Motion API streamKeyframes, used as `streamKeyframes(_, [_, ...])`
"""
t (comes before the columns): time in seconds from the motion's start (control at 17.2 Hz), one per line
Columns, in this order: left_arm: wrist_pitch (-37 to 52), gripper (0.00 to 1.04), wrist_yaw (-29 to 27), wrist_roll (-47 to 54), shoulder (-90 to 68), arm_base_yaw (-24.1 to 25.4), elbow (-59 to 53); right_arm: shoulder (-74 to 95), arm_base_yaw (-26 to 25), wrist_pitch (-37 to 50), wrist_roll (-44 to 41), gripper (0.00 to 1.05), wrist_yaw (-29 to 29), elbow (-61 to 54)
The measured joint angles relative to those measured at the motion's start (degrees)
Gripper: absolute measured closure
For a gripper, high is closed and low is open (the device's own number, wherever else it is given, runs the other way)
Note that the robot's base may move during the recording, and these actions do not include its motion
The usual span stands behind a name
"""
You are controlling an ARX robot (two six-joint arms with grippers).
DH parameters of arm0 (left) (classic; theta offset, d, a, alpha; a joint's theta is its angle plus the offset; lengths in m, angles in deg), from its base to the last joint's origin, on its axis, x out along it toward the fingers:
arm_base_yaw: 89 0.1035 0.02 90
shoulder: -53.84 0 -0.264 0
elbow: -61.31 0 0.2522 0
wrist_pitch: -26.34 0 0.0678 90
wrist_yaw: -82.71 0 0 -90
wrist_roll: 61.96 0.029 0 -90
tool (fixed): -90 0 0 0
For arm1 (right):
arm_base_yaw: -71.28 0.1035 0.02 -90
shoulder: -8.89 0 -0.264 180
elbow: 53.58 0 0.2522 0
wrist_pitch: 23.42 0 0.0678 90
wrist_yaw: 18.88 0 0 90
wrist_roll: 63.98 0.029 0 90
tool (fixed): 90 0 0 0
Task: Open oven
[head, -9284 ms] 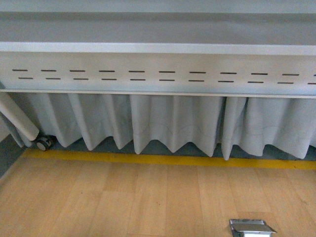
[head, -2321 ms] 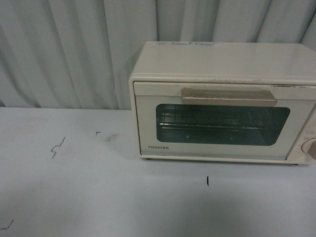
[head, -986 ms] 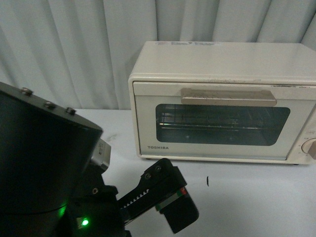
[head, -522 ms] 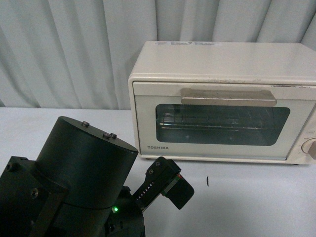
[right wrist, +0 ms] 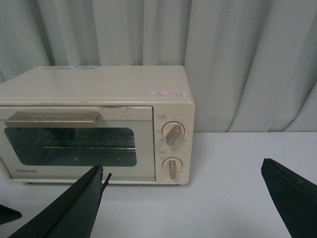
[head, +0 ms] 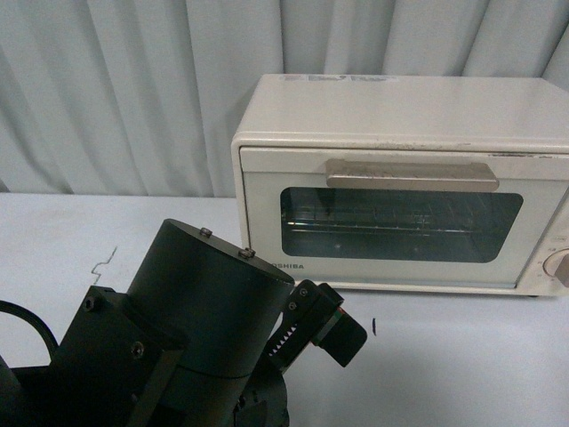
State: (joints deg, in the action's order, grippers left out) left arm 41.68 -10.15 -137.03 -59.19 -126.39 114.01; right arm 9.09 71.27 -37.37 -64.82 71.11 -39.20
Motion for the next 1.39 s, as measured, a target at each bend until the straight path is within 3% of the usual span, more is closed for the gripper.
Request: streamKeyframes(1.39, [-0.39,0.07,-1.22,0.52,-0.55,-1.68,0.31,0.0,0.0,0.0,0.0,0.06,0.0,0.0])
